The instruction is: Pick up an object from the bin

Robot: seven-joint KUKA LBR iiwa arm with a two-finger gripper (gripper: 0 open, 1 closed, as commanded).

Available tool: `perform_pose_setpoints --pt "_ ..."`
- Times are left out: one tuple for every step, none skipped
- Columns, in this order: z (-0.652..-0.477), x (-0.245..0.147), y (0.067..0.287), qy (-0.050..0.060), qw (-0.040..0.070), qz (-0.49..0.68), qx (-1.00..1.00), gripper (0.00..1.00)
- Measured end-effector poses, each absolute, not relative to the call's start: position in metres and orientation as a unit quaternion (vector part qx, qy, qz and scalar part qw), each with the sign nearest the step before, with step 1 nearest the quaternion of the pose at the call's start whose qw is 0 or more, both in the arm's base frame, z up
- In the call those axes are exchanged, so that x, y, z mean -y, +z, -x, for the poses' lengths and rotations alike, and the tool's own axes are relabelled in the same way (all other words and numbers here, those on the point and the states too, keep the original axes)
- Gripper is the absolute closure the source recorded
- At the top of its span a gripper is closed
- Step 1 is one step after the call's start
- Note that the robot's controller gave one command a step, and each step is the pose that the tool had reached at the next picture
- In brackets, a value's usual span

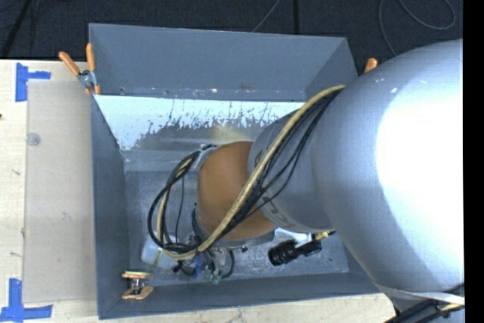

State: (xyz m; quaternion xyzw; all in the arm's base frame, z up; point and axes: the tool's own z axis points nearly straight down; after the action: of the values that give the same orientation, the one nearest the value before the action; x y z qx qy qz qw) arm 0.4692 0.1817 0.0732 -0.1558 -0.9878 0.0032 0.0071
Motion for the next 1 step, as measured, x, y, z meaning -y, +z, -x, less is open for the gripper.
perform_pose_setpoints --pt "-0.4676 -0.181 0.0934 0.005 0.01 0.156 0.988 1.0"
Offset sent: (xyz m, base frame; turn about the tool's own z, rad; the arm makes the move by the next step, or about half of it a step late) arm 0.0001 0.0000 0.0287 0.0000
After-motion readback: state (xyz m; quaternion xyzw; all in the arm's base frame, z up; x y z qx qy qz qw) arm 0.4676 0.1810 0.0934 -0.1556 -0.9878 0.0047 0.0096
